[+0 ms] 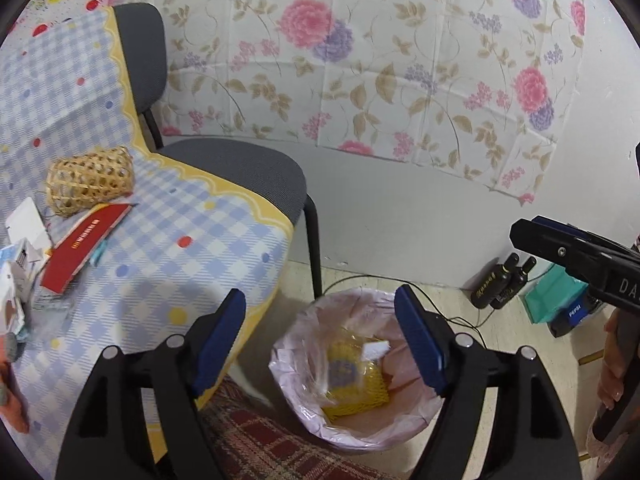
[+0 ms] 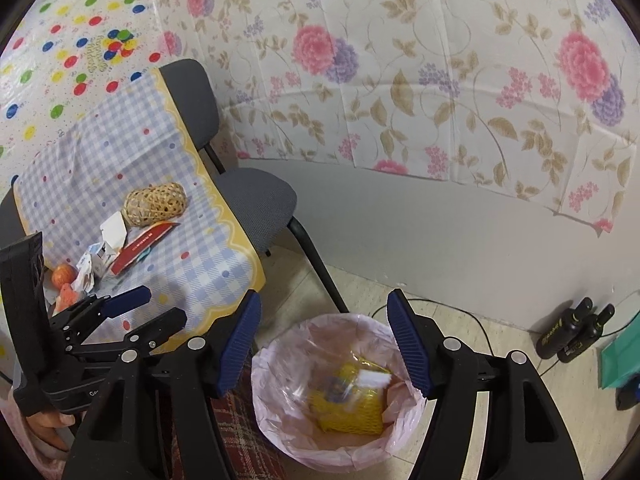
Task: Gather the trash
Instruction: 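Return the left tool to the chair and grasp the orange knitted glove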
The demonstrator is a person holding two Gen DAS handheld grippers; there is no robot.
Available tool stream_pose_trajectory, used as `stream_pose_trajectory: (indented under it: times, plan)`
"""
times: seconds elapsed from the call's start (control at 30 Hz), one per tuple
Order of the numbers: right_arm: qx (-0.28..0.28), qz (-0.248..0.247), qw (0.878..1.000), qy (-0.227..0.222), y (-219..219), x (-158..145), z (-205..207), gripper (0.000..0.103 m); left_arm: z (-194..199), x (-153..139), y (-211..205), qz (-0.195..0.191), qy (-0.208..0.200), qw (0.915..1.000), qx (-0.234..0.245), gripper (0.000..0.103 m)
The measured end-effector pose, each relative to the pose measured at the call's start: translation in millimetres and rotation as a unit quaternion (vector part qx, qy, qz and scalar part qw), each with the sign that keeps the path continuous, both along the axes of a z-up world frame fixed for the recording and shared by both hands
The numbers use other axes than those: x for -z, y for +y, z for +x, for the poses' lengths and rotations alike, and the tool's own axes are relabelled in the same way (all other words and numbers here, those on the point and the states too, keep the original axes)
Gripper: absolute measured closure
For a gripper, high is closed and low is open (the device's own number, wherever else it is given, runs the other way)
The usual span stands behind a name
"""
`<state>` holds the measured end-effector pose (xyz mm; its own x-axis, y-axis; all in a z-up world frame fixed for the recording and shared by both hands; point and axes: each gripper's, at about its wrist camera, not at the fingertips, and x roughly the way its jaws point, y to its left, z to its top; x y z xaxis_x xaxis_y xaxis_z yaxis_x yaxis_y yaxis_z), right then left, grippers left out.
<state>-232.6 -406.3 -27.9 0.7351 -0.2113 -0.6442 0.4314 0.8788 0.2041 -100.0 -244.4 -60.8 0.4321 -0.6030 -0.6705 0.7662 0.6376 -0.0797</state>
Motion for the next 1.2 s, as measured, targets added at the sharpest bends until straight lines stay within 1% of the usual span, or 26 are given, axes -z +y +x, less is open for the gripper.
stream_pose_trajectory:
  times: [0.07, 0.13, 0.2, 0.33, 0.47, 0.57, 0.7, 0.83, 0.93, 1.03, 1.17, 1.2]
  plan:
    - [-0.01, -0.002, 1.0, -0.007, 4, -4, 5, 0.037, 3, -5, 10, -0.003, -0.008, 0.9998, -0.018, 0.028]
    - [-0.019, 0.0, 1.0, -0.01, 8, -6, 12, 0.037, 7, -9, 22, -0.011, -0.006, 0.9993, -0.034, 0.028]
    - [-0.034, -0.001, 0.999, -0.017, 16, -9, 21, 0.037, 9, -14, 36, -0.014, -0.016, 0.9981, -0.058, 0.028]
    - [-0.067, -0.008, 0.997, -0.032, 34, -20, 42, 0.037, 14, -25, 68, -0.018, -0.038, 0.9935, -0.105, 0.028]
    - [-0.113, -0.021, 0.992, -0.048, 59, -35, 71, 0.037, 22, -40, 110, -0.022, -0.066, 0.9834, -0.168, 0.028]
    - [-0.143, -0.026, 0.988, -0.057, 79, -40, 90, 0.037, 28, -48, 141, -0.016, -0.084, 0.9722, -0.218, 0.027]
    - [-0.178, -0.029, 0.982, -0.062, 105, -40, 117, 0.036, 39, -52, 183, -0.012, -0.091, 0.9577, -0.273, 0.025]
    - [-0.206, -0.022, 0.977, -0.057, 128, -33, 142, 0.036, 53, -45, 226, 0.003, -0.082, 0.9428, -0.323, 0.024]
    - [-0.223, -0.022, 0.973, -0.052, 142, -27, 155, 0.036, 64, -29, 253, 0.01, -0.058, 0.9316, -0.359, 0.024]
    - [-0.236, -0.028, 0.97, -0.043, 155, -21, 166, 0.036, 71, -10, 262, 0.017, -0.038, 0.9274, -0.372, 0.024]
    - [-0.248, -0.037, 0.968, -0.029, 168, -13, 178, 0.038, 86, 15, 264, 0.021, -0.014, 0.9284, -0.371, 0.024]
    - [-0.25, -0.038, 0.967, -0.028, 170, -12, 180, 0.04, 90, 19, 265, 0.022, -0.01, 0.9283, -0.371, 0.025]
